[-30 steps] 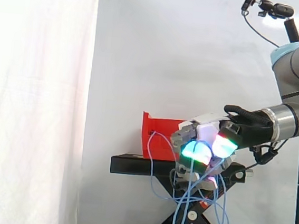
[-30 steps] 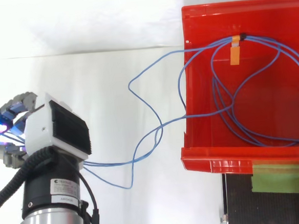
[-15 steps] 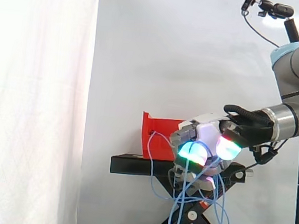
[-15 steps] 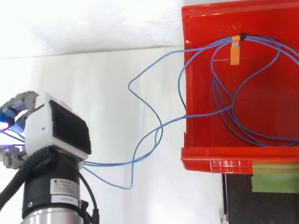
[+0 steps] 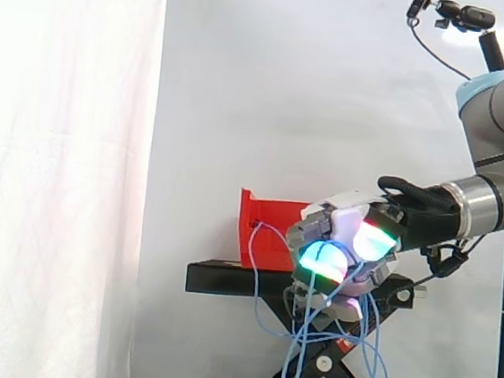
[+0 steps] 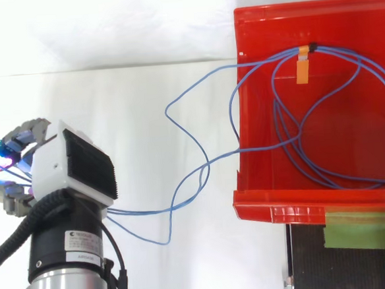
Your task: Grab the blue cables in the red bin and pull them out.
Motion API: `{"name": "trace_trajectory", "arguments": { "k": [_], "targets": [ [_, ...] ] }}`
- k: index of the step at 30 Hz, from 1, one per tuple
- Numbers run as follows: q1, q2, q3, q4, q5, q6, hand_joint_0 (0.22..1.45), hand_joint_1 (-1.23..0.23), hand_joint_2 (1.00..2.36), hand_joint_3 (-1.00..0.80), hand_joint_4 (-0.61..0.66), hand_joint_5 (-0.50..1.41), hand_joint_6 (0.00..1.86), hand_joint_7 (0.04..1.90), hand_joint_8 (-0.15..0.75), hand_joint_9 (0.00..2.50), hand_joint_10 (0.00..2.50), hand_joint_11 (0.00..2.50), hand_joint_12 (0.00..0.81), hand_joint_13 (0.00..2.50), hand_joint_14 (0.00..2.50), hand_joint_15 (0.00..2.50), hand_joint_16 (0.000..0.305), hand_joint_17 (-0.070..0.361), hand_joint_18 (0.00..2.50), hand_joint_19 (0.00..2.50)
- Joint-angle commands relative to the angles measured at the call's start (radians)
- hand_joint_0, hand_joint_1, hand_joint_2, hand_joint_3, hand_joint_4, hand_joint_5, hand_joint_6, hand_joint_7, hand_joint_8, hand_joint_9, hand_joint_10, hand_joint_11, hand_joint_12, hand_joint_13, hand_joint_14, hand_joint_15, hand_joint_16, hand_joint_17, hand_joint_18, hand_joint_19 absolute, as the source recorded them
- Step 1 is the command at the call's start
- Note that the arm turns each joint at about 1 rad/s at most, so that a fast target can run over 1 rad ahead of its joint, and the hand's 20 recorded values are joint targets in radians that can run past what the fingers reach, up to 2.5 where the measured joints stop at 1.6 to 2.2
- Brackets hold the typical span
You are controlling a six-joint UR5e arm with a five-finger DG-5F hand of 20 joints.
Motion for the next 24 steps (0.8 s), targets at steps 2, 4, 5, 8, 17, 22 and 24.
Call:
{"name": "trace_trajectory", "arguments": {
  "k": [2, 4, 5, 8, 17, 22, 24],
  "targets": [
    [0.000, 0.001, 0.000, 0.000, 0.000, -0.001, 0.74, -0.85, 1.00, -1.00, 0.16, 0.51, 0.85, 0.45, 0.262, 0.86, 0.02, 1.07, 0.308, 1.22, 0.93, 1.40, 0.052, 0.116, 0.94, 1.02],
    [0.000, -0.001, 0.001, 0.000, 0.000, -0.002, 0.73, -0.82, 1.00, -1.00, 0.16, 0.56, 0.76, 0.49, 0.264, 0.87, 0.02, 1.06, 0.313, 1.23, 0.89, 1.41, 0.052, 0.117, 0.94, 1.02],
    [0.002, 0.001, 0.001, 0.000, 0.000, -0.002, 0.72, -0.82, 1.00, -1.00, 0.16, 0.56, 0.75, 0.49, 0.264, 0.87, 0.02, 1.06, 0.312, 1.23, 0.89, 1.39, 0.052, 0.117, 0.94, 1.02],
    [0.002, 0.001, 0.001, 0.000, 0.000, -0.002, 0.71, -0.78, 1.00, -1.00, 0.17, 0.60, 0.69, 0.53, 0.269, 0.89, 0.02, 1.06, 0.312, 1.24, 0.90, 1.39, 0.053, 0.120, 0.94, 1.01],
    [0.000, -0.001, 0.001, 0.000, 0.000, -0.002, 0.71, -0.76, 1.00, -1.00, 0.17, 0.71, 0.58, 0.62, 0.272, 0.93, 0.02, 1.06, 0.317, 1.25, 0.86, 1.39, 0.053, 0.120, 0.94, 1.01],
    [0.000, -0.001, 0.000, -0.002, 0.001, -0.001, 0.73, -0.80, 1.00, -1.00, 0.16, 0.75, 0.67, 0.61, 0.268, 0.96, 0.02, 1.07, 0.312, 1.27, 0.80, 1.44, 0.052, 0.117, 0.94, 1.01],
    [0.002, -0.001, 0.001, -0.002, 0.001, -0.001, 0.74, -0.82, 1.00, -1.00, 0.15, 0.75, 0.69, 0.61, 0.263, 0.96, 0.02, 1.08, 0.301, 1.27, 0.77, 1.46, 0.051, 0.114, 0.94, 1.01]
  ]
}}
